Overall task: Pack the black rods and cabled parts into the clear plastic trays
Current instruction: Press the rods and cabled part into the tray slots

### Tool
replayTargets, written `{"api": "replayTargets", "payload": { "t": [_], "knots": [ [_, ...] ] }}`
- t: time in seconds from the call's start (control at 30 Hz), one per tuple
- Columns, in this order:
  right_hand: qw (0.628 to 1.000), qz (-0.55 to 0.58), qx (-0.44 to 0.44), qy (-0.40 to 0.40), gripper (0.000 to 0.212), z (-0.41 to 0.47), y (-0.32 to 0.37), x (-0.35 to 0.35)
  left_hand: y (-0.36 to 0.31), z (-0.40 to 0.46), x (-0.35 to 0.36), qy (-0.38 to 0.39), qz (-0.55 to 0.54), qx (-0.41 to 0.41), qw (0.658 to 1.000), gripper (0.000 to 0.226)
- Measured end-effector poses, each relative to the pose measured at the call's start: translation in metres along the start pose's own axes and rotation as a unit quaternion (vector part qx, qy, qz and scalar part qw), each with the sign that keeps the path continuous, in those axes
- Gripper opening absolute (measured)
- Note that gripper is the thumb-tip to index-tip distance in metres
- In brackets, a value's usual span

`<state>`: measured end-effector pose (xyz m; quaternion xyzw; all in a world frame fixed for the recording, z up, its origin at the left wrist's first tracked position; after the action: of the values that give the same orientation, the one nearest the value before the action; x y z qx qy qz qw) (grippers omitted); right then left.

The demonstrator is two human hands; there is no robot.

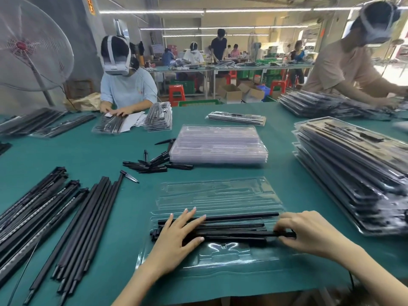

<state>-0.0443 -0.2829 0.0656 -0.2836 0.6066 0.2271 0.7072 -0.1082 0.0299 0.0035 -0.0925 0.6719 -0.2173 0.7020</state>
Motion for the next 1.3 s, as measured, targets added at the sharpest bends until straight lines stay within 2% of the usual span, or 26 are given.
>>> {"api": "replayTargets", "payload": {
  "t": [0.07,0.1,0.17,0.3,0.4,0.53,0.67,0.8,0.93,1.03,1.13,1.3],
  "knots": [
    [0.991,0.045,0.002,-0.124,0.023,0.000,-0.004,-0.008,0.000,0.001,-0.002,-0.021,-0.025,-0.008,0.999,0.053],
    [0.986,0.058,0.012,-0.158,0.026,0.002,-0.005,-0.012,0.000,0.001,-0.003,-0.029,-0.041,-0.015,0.999,0.052],
    [0.983,0.068,0.028,-0.168,0.024,0.010,-0.002,-0.014,0.000,0.002,-0.005,-0.031,-0.046,-0.023,0.998,0.046],
    [0.991,0.097,0.074,-0.048,0.011,0.016,-0.003,0.008,-0.002,0.004,-0.003,-0.008,-0.053,-0.027,0.998,0.037],
    [0.982,0.150,0.093,-0.068,0.006,0.013,-0.009,0.015,-0.001,0.007,-0.005,-0.011,-0.066,-0.032,0.997,0.032],
    [0.981,0.163,0.097,-0.039,0.002,0.015,-0.010,0.017,-0.001,0.008,-0.006,0.004,-0.068,-0.037,0.997,0.036],
    [0.966,0.220,0.091,-0.100,0.011,0.012,-0.011,0.012,-0.002,0.009,-0.007,-0.017,-0.112,-0.046,0.992,0.029],
    [0.984,0.168,0.052,-0.033,0.013,0.010,-0.009,0.005,-0.001,0.010,-0.006,-0.006,-0.092,-0.045,0.995,0.031],
    [0.988,0.152,0.015,0.003,0.029,0.015,0.006,0.005,0.000,0.007,-0.003,0.012,-0.088,-0.045,0.995,0.031],
    [0.987,0.156,0.042,-0.003,0.013,0.019,0.014,0.006,-0.003,0.006,-0.004,0.017,-0.096,-0.048,0.994,0.030],
    [0.983,0.176,0.051,0.014,0.016,0.021,0.013,0.007,-0.006,0.006,-0.007,0.032,-0.105,-0.052,0.993,0.038],
    [0.978,0.197,0.040,0.049,0.019,0.018,0.014,0.012,-0.005,0.007,-0.007,0.036,-0.098,-0.054,0.993,0.031]
  ]
}}
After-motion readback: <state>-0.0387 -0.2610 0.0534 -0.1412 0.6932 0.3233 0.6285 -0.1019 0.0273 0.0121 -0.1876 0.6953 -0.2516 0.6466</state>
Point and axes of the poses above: each hand's wrist, its own z-axis towards the middle knuckle, its own x-axis out of the palm, y = z × x, the point moved 2 cm from there along z, towards the middle knuckle
